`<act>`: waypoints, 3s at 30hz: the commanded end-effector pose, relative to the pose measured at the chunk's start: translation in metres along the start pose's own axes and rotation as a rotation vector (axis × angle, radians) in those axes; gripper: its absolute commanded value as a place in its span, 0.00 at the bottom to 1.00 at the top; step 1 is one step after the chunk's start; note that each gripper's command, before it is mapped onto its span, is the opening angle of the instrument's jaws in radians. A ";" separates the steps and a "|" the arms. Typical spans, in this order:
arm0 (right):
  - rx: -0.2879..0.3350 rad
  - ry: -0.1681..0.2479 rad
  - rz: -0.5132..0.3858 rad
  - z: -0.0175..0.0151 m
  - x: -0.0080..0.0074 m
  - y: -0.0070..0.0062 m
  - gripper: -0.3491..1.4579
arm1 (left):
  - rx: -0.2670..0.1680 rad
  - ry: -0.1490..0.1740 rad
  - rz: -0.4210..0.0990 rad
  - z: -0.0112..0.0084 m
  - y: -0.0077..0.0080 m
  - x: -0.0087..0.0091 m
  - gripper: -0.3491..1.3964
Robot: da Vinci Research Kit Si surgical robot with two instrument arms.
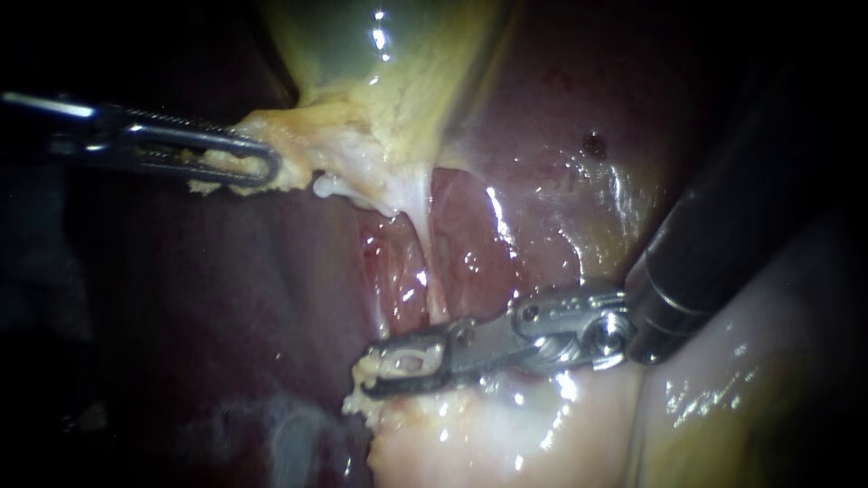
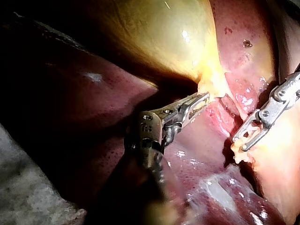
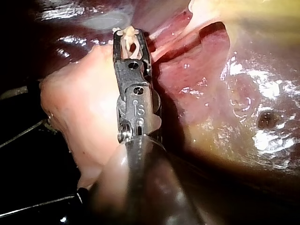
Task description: Clipping first clip right tube
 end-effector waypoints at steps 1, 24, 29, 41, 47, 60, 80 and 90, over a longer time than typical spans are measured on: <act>0.001 0.000 0.000 0.0000 0.0000 0.0000 0.26 | 0.000 0.000 0.000 0.0000 0.0000 0.0000 0.00; 0.040 0.072 -0.004 -0.0053 0.0016 -0.0006 0.47 | -0.001 -0.001 0.000 -0.0002 0.0000 0.0000 0.00; 0.044 0.083 -0.002 -0.0073 0.0013 -0.0009 0.47 | -0.002 -0.001 0.000 -0.0003 0.0000 -0.0001 0.00; 0.033 0.088 0.005 -0.0097 0.0013 -0.0006 0.47 | -0.001 -0.001 0.000 -0.0003 0.0001 -0.0001 0.00; 0.027 0.089 0.006 -0.0098 0.0009 0.0003 0.47 | -0.001 -0.001 0.000 -0.0004 0.0001 -0.0001 0.00; 0.018 0.126 0.045 -0.0067 -0.0009 0.0025 0.47 | -0.001 -0.001 0.000 -0.0003 0.0001 -0.0001 0.00; 0.123 0.240 0.193 -0.0015 -0.0010 0.0020 0.47 | -0.001 -0.001 0.000 -0.0003 0.0001 -0.0001 0.00; 0.195 0.267 0.211 -0.0014 -0.0002 -0.0001 0.47 | -0.001 0.000 0.000 -0.0003 0.0001 -0.0001 0.00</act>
